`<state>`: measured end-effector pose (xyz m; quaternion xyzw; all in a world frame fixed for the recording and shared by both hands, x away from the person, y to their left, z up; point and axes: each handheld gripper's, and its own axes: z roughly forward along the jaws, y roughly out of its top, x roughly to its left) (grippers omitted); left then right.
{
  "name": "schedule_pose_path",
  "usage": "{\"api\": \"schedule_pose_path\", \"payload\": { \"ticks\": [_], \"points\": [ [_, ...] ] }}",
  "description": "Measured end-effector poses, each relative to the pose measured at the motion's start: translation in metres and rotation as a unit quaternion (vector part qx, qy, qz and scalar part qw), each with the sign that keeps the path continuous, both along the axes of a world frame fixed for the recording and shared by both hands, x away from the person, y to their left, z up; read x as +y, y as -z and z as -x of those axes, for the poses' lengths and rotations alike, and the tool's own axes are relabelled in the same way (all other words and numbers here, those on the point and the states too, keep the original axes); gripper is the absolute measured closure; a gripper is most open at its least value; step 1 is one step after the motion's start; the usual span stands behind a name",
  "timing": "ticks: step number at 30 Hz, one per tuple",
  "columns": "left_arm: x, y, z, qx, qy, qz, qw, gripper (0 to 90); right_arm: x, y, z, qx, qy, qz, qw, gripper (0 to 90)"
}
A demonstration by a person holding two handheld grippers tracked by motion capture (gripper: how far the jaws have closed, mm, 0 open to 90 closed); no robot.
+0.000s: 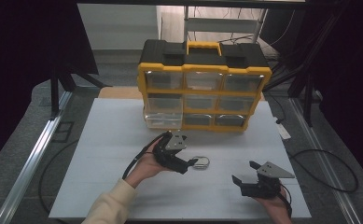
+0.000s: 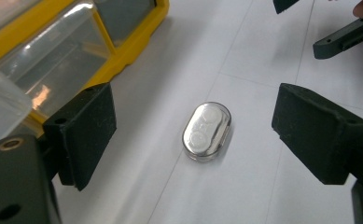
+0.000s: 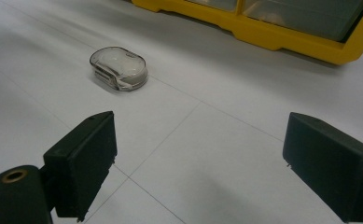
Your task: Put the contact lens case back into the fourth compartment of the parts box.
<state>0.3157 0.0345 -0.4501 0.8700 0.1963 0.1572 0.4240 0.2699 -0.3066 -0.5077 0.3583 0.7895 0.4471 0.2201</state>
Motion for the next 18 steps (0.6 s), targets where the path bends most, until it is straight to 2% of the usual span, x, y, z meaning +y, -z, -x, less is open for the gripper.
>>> {"api": "schedule_pose_path", "payload": {
  "ticks": [18],
  "points": [
    [-0.011, 0.014, -0.014, 0.04, 0.006, -0.012, 0.9991, 13.5, 0.0, 0.001, 0.0, 0.001, 0.001, 0.002, 1.0, 10.4]
  ]
}}
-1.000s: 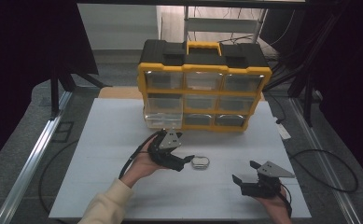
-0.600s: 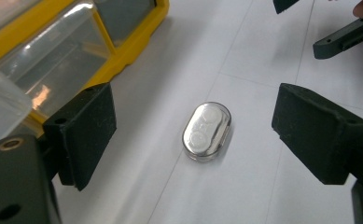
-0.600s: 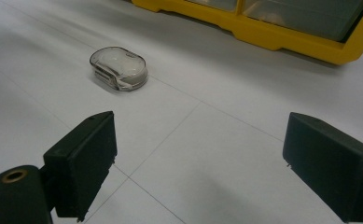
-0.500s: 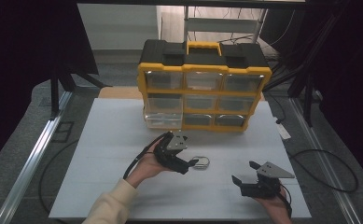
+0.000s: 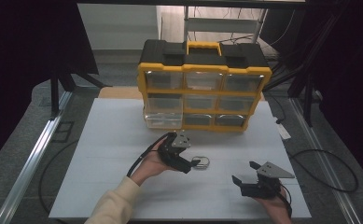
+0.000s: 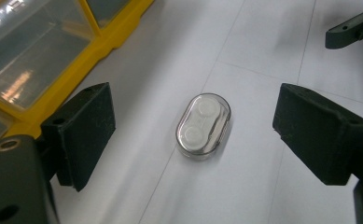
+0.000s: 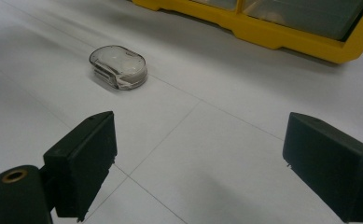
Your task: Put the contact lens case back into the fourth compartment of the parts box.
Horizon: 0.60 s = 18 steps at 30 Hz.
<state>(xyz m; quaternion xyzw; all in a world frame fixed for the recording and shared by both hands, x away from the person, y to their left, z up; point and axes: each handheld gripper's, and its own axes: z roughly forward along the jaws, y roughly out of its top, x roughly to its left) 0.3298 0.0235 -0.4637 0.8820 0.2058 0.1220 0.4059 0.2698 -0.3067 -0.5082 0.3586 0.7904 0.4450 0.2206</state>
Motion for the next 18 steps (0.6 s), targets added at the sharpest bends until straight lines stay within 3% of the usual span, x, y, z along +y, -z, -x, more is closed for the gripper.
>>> {"api": "schedule_pose_path", "payload": {
  "ticks": [18],
  "points": [
    [-0.011, 0.016, -0.012, 0.033, 0.013, -0.009, 0.9993, 13.0, 0.0, 0.0, -0.001, 0.0, 0.0, 0.002, 1.0, 10.4]
  ]
}}
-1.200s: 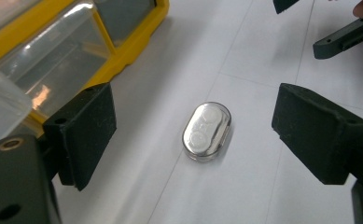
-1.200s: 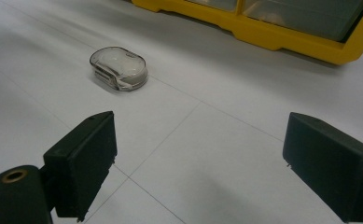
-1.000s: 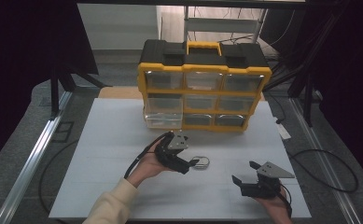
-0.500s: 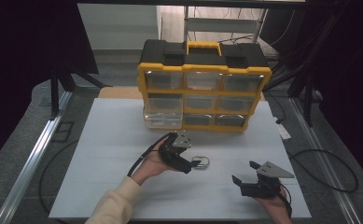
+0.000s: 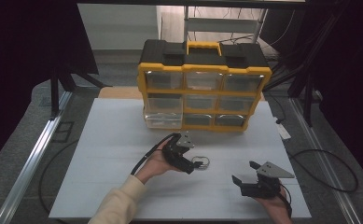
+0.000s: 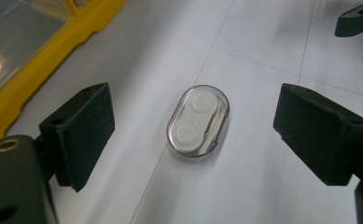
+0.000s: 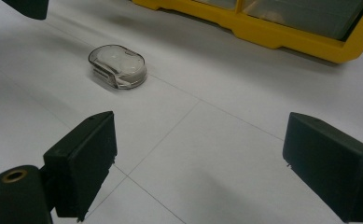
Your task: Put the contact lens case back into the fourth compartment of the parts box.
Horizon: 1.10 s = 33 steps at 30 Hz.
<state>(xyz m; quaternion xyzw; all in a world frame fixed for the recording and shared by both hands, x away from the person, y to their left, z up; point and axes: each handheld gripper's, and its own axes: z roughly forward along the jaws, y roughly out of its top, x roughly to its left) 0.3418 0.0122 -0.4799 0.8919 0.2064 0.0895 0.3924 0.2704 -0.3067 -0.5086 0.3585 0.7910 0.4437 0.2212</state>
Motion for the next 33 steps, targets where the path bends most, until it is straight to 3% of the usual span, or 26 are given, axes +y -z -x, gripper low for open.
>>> {"api": "schedule_pose_path", "payload": {
  "ticks": [33],
  "points": [
    [-0.021, 0.021, -0.014, 0.031, 0.019, -0.016, 0.9992, 12.1, 0.0, 0.0, 0.0, 0.001, -0.002, 0.002, 1.0, 10.4]
  ]
}}
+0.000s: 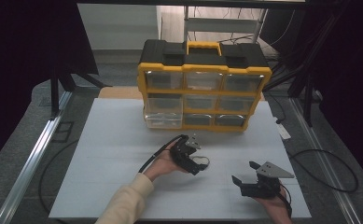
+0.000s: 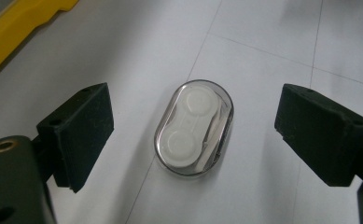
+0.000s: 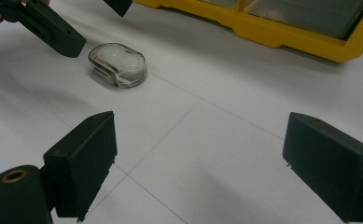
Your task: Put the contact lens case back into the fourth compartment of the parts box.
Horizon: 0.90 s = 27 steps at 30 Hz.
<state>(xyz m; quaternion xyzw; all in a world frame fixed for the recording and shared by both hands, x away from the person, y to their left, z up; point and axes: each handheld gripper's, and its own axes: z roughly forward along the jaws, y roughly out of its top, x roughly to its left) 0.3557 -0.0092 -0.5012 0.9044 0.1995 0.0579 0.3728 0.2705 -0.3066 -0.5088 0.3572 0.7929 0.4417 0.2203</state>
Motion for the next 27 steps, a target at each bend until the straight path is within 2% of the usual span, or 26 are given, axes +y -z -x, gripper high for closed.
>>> {"api": "schedule_pose_path", "payload": {
  "ticks": [6, 23, 27],
  "points": [
    [-0.003, 0.002, -0.001, 0.003, 0.005, 0.0, 1.0, 12.1, 0.0, 0.0, 0.0, 0.0, 0.0, 0.0, 1.0, 10.4],
    [-0.016, 0.014, -0.012, 0.021, 0.02, -0.026, 0.9992, 10.8, 0.0, 0.0, 0.0, 0.0, 0.0, -0.002, 1.0, 10.4],
    [-0.017, 0.018, -0.014, 0.027, 0.018, -0.03, 0.999, 10.8, 0.0, 0.0, 0.0, 0.0, 0.0, -0.002, 1.0, 10.4]
  ]
}}
